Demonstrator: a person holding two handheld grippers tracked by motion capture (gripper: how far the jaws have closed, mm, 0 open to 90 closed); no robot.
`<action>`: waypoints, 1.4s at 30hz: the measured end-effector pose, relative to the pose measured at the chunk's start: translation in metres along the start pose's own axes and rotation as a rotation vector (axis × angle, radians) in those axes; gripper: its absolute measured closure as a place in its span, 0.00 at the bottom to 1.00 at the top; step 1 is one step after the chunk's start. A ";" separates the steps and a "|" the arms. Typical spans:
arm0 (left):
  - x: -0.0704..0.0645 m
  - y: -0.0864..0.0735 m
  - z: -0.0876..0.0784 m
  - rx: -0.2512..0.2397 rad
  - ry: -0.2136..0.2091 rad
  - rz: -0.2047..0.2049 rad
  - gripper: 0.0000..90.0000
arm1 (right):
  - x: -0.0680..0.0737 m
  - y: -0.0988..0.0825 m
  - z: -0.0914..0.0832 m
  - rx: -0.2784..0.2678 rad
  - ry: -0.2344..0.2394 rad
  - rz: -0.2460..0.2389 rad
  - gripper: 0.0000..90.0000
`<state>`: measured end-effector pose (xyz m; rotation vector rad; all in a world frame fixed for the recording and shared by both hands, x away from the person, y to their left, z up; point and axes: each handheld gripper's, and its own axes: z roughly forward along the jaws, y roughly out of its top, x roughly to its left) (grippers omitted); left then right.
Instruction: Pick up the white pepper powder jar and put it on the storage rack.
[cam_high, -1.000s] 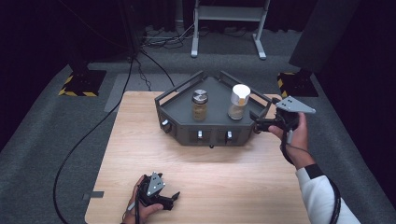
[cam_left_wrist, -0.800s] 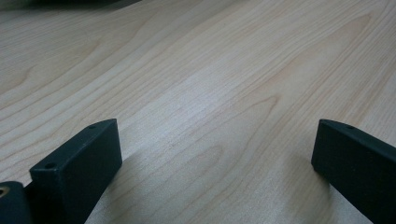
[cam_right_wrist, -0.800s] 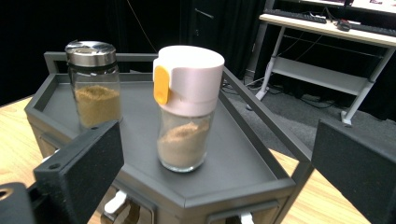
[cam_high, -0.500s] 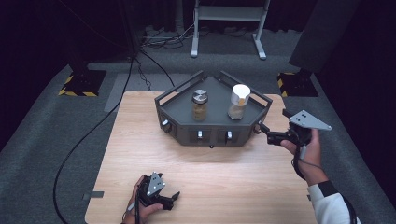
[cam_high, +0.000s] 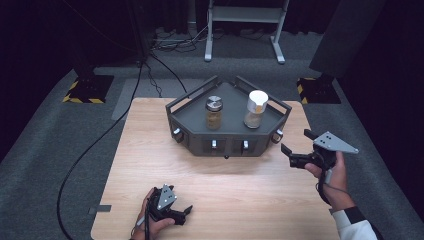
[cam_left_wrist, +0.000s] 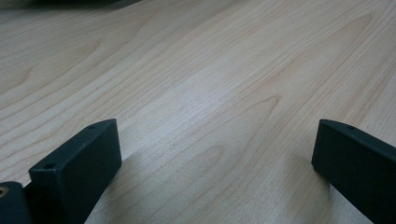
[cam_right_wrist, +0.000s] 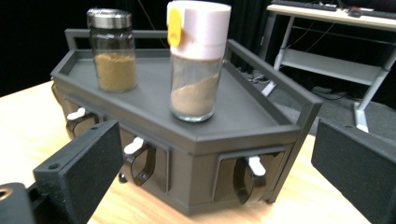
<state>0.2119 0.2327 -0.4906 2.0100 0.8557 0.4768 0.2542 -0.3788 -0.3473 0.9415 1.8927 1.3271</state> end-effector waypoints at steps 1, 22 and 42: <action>0.000 0.000 0.000 0.000 0.000 0.000 0.02 | 0.000 -0.002 0.000 0.003 0.003 -0.002 0.02; 0.000 0.000 0.000 0.000 0.000 0.000 0.02 | 0.013 -0.048 0.002 0.076 0.028 -0.001 0.02; 0.000 0.000 0.000 0.000 0.000 -0.001 0.02 | 0.024 -0.084 0.000 0.106 0.013 -0.014 0.03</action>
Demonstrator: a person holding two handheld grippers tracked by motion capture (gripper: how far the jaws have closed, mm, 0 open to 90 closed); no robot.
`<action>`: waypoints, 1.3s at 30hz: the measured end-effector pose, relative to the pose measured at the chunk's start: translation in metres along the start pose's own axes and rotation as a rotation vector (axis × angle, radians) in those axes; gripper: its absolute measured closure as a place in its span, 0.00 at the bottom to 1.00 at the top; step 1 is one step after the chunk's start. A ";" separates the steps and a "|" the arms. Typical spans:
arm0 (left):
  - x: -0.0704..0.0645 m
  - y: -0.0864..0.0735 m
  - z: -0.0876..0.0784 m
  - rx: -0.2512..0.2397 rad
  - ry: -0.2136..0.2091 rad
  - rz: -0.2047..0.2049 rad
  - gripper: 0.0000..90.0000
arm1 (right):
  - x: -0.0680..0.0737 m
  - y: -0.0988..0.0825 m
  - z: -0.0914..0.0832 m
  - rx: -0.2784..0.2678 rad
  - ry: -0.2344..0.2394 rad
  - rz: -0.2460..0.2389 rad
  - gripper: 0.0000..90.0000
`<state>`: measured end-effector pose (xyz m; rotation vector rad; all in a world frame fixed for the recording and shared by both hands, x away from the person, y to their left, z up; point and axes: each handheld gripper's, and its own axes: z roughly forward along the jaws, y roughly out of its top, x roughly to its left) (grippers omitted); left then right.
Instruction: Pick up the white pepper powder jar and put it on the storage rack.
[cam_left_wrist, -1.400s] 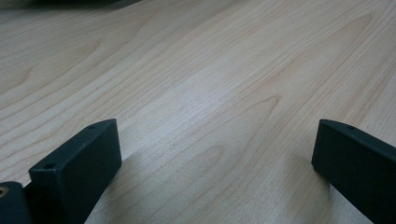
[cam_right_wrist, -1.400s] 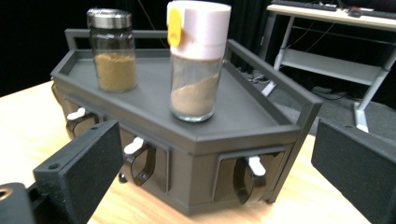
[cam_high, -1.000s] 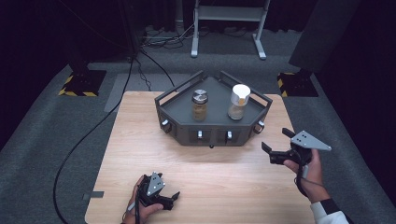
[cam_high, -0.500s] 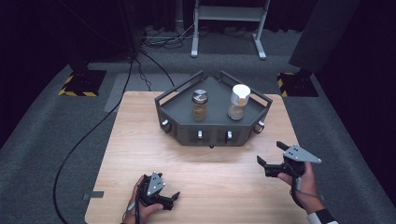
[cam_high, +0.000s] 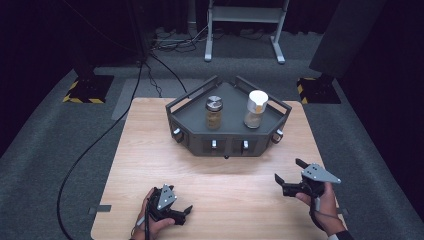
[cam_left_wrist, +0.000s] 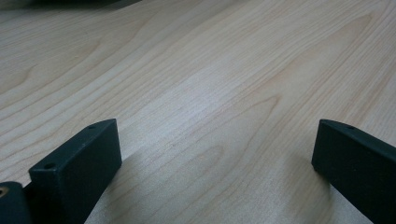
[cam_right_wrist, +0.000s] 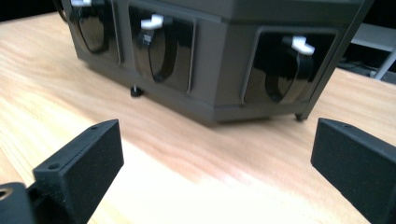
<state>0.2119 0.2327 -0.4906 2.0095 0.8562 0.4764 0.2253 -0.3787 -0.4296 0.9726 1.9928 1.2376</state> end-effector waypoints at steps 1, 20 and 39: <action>0.000 0.000 0.000 0.000 0.000 0.000 0.02 | 0.000 -0.002 0.000 0.007 0.001 -0.004 0.03; 0.000 0.000 0.000 0.001 0.000 0.000 0.02 | 0.008 -0.039 0.001 0.076 0.038 0.028 0.03; 0.000 0.000 0.000 -0.001 0.000 0.000 0.02 | 0.011 -0.055 0.003 0.132 0.058 0.053 0.03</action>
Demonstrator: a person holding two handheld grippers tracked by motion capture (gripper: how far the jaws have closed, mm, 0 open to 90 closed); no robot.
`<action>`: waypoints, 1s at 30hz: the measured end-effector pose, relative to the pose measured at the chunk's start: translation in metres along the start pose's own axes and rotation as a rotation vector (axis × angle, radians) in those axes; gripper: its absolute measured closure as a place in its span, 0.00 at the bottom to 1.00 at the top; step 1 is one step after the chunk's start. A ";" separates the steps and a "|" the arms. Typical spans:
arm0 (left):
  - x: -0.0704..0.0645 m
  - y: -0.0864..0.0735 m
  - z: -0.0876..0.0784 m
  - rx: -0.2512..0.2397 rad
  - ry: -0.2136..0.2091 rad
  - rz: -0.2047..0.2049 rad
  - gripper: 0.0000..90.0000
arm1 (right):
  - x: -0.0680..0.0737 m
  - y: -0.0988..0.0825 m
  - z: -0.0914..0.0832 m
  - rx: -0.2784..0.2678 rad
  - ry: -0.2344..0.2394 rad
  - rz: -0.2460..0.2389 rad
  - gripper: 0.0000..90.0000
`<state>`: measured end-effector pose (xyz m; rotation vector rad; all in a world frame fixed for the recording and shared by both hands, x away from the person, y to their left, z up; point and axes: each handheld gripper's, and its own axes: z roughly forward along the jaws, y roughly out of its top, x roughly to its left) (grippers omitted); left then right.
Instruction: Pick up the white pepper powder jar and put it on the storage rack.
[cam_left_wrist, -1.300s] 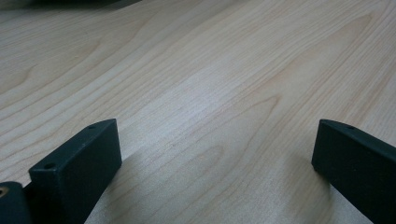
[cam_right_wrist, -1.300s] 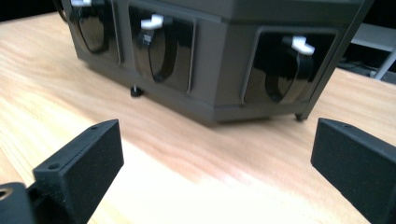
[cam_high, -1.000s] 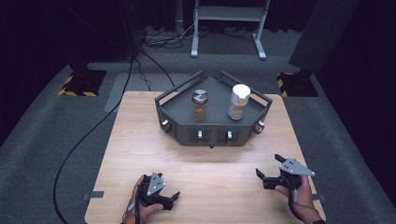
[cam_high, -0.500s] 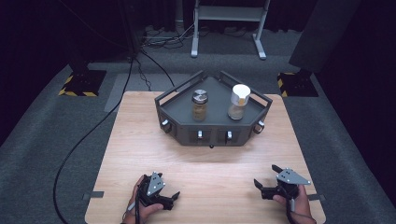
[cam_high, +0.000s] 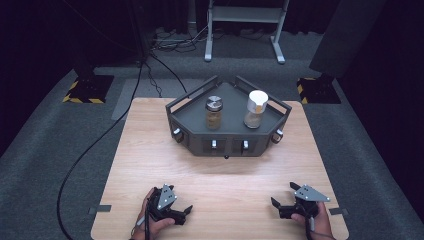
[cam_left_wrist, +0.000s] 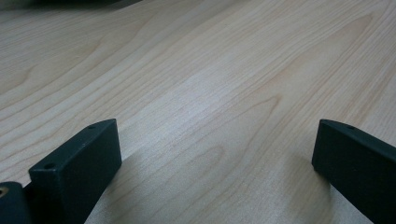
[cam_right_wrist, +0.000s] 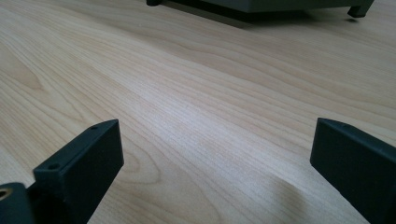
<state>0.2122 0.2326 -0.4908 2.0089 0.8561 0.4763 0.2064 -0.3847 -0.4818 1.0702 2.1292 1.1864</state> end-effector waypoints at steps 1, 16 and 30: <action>0.000 0.000 0.000 0.000 0.000 -0.001 0.02 | 0.000 0.000 0.000 0.003 0.002 0.005 0.03; 0.000 0.000 0.000 0.001 -0.002 0.003 0.02 | 0.000 0.002 0.005 0.056 0.002 0.012 0.03; 0.001 0.000 0.000 0.001 -0.006 0.006 0.02 | 0.001 0.003 0.007 0.059 -0.008 0.017 0.01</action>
